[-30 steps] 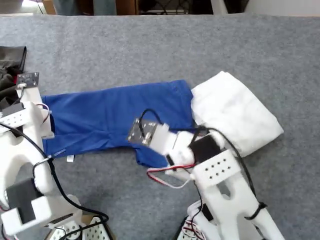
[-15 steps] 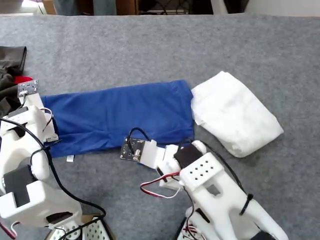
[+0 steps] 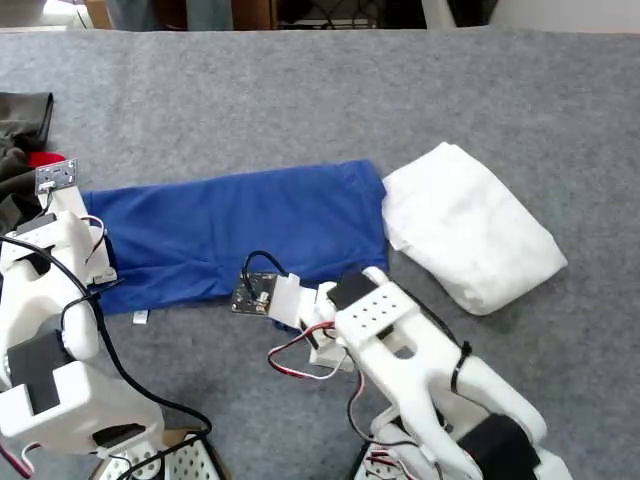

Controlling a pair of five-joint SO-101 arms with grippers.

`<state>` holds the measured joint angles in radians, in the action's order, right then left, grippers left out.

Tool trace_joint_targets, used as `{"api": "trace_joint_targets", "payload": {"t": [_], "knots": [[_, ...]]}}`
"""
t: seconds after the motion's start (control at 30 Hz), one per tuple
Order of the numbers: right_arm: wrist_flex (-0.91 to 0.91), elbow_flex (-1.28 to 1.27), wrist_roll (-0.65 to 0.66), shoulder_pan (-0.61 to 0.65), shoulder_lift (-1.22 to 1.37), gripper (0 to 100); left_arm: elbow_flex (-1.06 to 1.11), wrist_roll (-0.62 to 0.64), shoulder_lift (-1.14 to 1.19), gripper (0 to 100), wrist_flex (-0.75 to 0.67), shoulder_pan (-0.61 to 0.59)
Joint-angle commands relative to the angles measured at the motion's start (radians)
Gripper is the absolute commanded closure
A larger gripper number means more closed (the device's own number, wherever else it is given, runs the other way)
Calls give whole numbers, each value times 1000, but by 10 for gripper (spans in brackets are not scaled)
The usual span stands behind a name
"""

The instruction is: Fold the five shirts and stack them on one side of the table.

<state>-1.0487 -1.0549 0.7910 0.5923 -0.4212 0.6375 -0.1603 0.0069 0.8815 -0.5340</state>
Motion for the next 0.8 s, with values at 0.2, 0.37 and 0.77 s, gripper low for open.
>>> {"api": "trace_joint_targets", "payload": {"t": [0.2, 0.37, 0.77], "knots": [[100, 8, 12, 11, 108, 798, -22, 9, 3, 970, 3, -19], [98, 1, 44, 11, 108, 801, -22, 9, 3, 970, 3, -22], [104, -5, 75, -46, 110, 888, -25, -5, 3, 970, 25, -22]]}}
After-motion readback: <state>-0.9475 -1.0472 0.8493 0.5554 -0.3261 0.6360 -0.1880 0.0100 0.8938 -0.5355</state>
